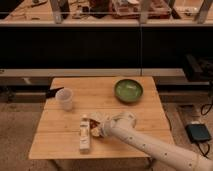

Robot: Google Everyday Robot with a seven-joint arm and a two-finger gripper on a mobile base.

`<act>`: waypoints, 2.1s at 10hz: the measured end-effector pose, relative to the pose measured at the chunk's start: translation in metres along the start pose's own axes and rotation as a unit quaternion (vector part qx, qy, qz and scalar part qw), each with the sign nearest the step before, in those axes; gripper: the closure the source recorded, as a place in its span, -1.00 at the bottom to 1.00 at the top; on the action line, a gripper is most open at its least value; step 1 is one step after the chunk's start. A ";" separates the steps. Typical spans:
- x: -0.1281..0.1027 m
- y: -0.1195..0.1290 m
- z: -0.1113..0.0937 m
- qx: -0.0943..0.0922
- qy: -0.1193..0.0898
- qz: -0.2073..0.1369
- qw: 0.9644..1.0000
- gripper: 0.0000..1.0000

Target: Place the pepper in the ceramic bowl

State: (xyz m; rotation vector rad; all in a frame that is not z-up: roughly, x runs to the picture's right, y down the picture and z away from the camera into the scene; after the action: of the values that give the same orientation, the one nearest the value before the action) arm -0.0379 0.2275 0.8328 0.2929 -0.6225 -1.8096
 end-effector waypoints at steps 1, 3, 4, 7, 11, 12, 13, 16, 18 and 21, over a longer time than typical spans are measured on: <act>-0.001 0.000 0.000 0.000 -0.001 0.001 1.000 -0.02; -0.001 0.000 -0.001 -0.001 -0.002 0.004 1.000 0.09; -0.001 0.001 -0.002 -0.002 -0.001 0.006 1.000 0.30; 0.000 0.001 -0.005 -0.001 0.000 0.011 1.000 0.39; 0.001 0.001 -0.014 0.003 0.006 0.020 1.000 0.39; 0.005 0.004 -0.023 0.006 0.015 0.027 0.999 0.39; 0.009 0.007 -0.033 0.010 0.025 0.034 0.999 0.39; 0.007 0.035 -0.076 0.014 0.054 0.071 0.996 0.39; -0.019 0.060 -0.090 0.010 0.045 0.103 0.994 0.39; -0.040 0.087 -0.102 0.005 0.045 0.146 0.988 0.39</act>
State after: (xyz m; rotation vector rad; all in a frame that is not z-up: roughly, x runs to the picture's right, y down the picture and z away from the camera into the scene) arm 0.0960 0.2193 0.7913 0.2740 -0.5797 -1.5035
